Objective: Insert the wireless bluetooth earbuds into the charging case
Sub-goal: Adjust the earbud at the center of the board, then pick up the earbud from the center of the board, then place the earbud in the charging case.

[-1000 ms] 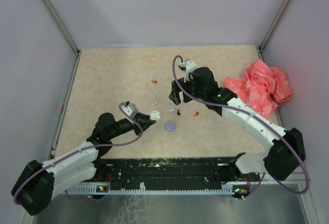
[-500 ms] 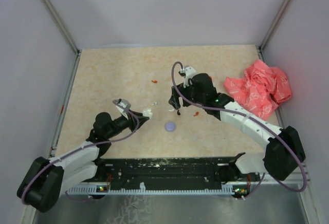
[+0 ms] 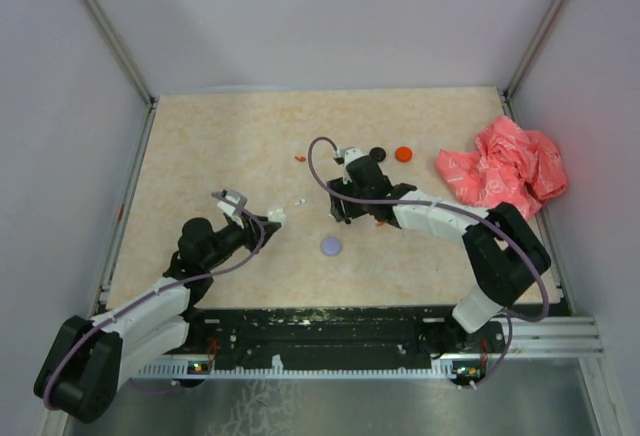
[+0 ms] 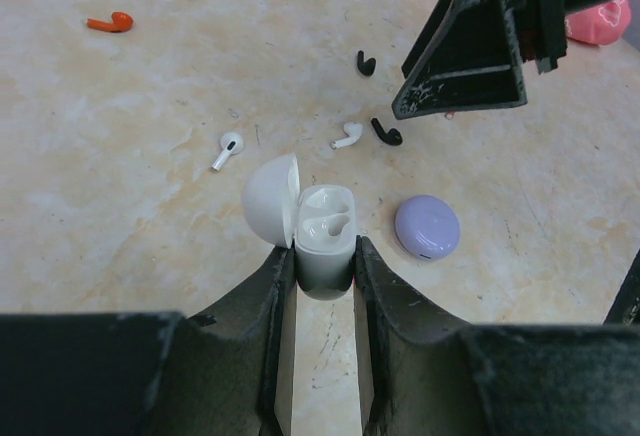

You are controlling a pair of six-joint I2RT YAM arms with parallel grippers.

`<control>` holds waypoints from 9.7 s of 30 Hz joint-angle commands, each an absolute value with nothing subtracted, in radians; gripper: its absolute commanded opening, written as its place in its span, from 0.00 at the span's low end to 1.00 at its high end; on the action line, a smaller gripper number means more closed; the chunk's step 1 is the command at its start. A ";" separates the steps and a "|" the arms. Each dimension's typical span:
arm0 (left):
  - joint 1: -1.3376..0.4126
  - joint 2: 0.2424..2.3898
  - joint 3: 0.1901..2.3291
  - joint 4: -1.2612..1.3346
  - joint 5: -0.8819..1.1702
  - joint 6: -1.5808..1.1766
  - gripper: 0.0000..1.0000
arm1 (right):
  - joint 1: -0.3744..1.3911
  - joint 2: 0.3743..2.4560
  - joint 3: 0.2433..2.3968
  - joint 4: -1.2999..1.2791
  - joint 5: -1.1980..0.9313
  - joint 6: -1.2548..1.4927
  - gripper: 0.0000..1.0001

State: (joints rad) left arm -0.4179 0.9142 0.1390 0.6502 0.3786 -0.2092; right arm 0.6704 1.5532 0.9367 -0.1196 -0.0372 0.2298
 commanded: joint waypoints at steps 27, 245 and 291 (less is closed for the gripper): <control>-0.410 0.902 0.145 0.655 0.413 -0.187 0.01 | 0.717 1.817 1.072 -0.042 0.074 0.332 0.29; -0.409 0.811 -0.026 1.228 0.544 -0.089 0.00 | 1.357 1.540 1.233 0.052 0.771 -0.280 0.00; -0.409 0.798 0.015 1.161 0.510 -0.359 0.00 | 1.367 1.448 1.102 0.141 0.636 -0.330 0.00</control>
